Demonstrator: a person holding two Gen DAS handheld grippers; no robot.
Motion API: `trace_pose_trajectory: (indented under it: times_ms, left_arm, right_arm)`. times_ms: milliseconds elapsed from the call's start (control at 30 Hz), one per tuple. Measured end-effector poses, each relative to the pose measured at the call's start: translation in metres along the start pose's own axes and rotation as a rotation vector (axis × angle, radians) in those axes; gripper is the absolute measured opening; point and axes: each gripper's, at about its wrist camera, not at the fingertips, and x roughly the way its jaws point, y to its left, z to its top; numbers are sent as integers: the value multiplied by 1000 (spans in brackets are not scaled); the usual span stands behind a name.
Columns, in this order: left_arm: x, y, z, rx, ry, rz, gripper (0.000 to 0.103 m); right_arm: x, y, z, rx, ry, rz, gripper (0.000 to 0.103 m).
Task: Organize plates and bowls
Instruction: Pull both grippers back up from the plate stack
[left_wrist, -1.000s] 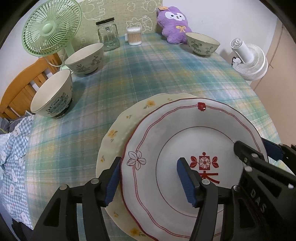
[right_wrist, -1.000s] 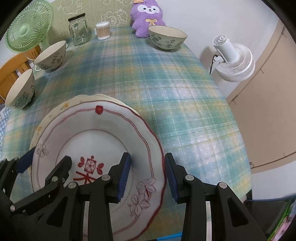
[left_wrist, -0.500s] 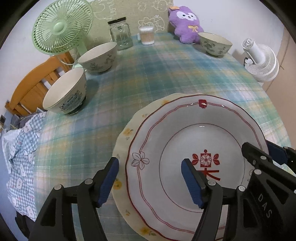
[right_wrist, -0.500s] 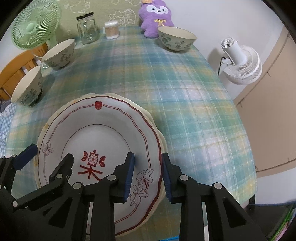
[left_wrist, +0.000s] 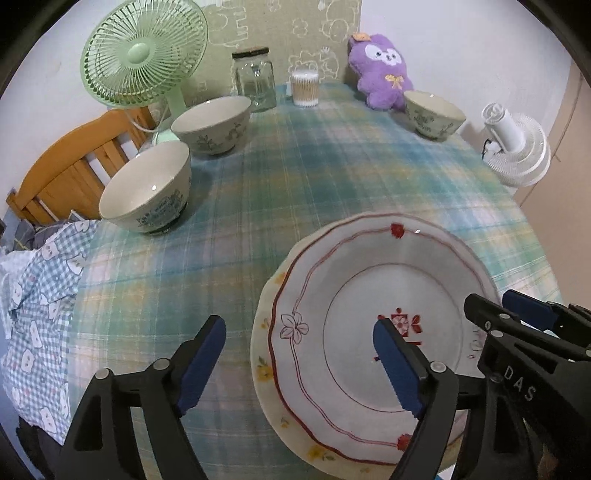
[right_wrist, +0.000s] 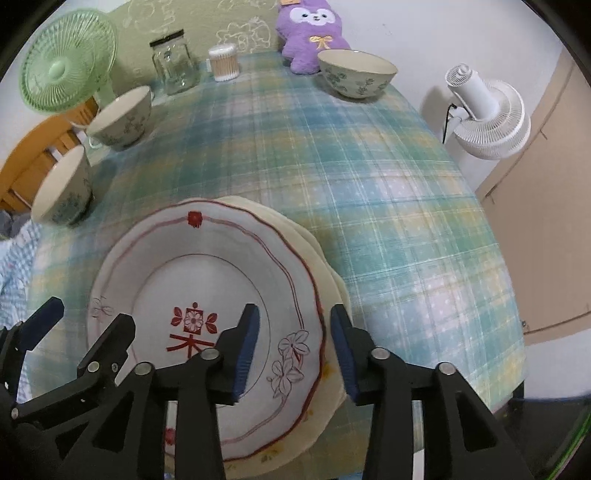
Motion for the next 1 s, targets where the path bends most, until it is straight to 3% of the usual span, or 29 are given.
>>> trace_pose_trajectory:
  times_ms: [200, 533, 733, 1000]
  left_arm:
    - [-29, 7, 9, -6, -46, -47, 91]
    - [-73, 3, 35, 6, -142, -103, 92]
    - [-86, -13, 58, 17, -189, -108, 95]
    - [-70, -48, 95, -15, -191, -76, 95]
  right_arm:
    - [-42, -6, 5, 38, -78, -1, 62]
    - [-101, -13, 29, 75, -197, -20, 63]
    - [-112, -22, 50, 60, -252, 6, 69]
    - [-98, -54, 93, 17, -270, 31, 74]
